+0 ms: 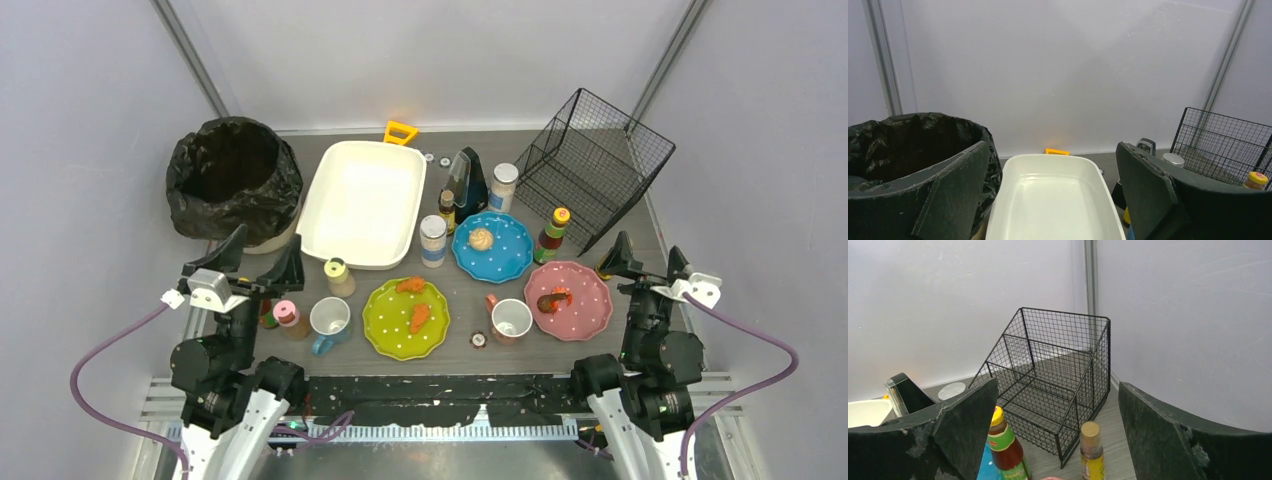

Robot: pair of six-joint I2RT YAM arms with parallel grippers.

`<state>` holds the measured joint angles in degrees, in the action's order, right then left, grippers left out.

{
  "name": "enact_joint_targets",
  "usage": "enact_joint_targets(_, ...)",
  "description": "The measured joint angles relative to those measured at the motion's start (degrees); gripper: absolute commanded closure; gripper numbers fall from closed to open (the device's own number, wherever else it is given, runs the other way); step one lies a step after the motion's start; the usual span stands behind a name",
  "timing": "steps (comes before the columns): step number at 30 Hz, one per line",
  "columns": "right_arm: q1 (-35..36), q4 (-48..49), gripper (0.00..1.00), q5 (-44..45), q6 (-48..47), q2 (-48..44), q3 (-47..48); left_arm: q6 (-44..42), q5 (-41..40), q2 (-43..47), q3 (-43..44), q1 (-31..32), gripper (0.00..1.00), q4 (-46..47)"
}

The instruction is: Clear the kitchen counter

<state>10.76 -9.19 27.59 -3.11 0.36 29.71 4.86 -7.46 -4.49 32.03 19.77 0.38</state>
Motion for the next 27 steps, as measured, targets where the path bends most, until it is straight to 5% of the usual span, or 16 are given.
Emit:
enact_joint_targets(13, 0.0, -3.1, 0.05, -10.3, 4.5, 0.4, 4.0, 3.6, 1.5, -5.5, 3.6, 0.0, 0.0, -3.0)
enact_joint_targets(27, 0.0, -18.5, 0.05, -21.3, 16.3, 29.0, 21.7, 8.4, 0.2, -19.4, 16.9, 0.0, 0.0, -22.6)
